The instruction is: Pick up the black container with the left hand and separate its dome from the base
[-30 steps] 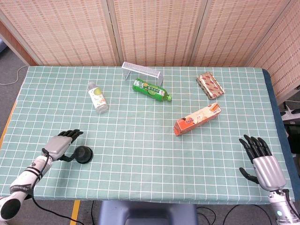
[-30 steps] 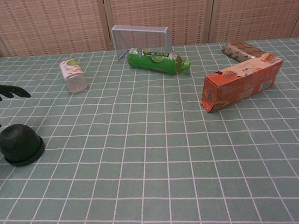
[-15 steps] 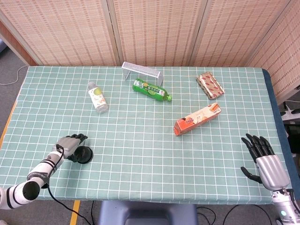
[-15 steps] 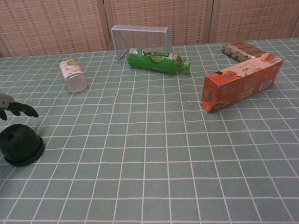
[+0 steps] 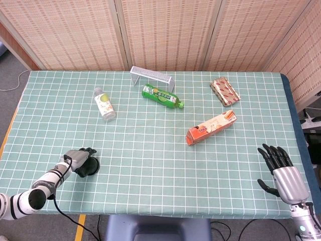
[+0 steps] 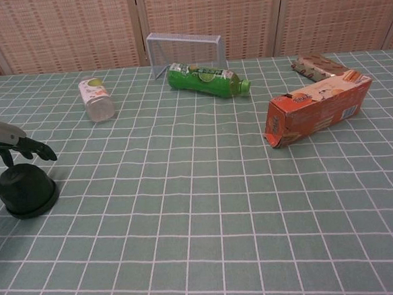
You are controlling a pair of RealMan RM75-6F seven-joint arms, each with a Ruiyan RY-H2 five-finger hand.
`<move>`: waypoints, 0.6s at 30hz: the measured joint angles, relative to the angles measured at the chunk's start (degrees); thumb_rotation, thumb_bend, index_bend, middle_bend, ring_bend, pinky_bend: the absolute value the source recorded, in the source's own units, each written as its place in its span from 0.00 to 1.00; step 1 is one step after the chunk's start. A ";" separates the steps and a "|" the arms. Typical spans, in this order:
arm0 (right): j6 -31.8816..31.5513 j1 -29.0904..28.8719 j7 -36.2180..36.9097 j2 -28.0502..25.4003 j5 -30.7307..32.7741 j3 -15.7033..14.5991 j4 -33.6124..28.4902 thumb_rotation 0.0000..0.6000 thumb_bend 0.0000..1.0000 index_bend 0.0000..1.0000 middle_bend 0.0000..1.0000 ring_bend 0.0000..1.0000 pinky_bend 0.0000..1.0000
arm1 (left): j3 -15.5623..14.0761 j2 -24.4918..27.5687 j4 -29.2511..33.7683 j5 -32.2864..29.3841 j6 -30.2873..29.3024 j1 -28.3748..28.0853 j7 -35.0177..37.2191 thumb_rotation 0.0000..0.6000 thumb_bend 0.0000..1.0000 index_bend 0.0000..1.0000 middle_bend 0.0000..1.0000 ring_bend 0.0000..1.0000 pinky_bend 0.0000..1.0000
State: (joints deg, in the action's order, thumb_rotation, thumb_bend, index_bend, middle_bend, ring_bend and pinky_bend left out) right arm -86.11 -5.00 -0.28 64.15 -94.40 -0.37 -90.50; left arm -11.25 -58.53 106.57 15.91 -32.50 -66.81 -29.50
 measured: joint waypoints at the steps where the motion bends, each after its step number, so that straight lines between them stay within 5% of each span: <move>1: -0.01 0.00 0.05 -0.02 0.05 0.03 -0.01 1.00 0.17 0.00 0.00 0.00 0.00 | -0.09 0.08 0.03 0.35 0.07 -0.20 0.59 1.00 0.39 0.00 0.00 0.00 0.17; 18: 0.28 -0.05 1.79 -0.65 -0.52 -0.49 -0.26 1.00 0.17 0.00 0.00 0.00 0.00 | -5.90 -2.17 -3.55 -0.37 4.34 -5.23 4.24 1.00 0.39 0.00 0.00 0.00 0.17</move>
State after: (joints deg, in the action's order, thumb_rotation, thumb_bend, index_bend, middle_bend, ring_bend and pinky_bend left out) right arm -85.83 -5.05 1.51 63.49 -94.92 -0.87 -90.76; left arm -17.15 -60.70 103.02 15.54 -28.17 -72.03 -25.26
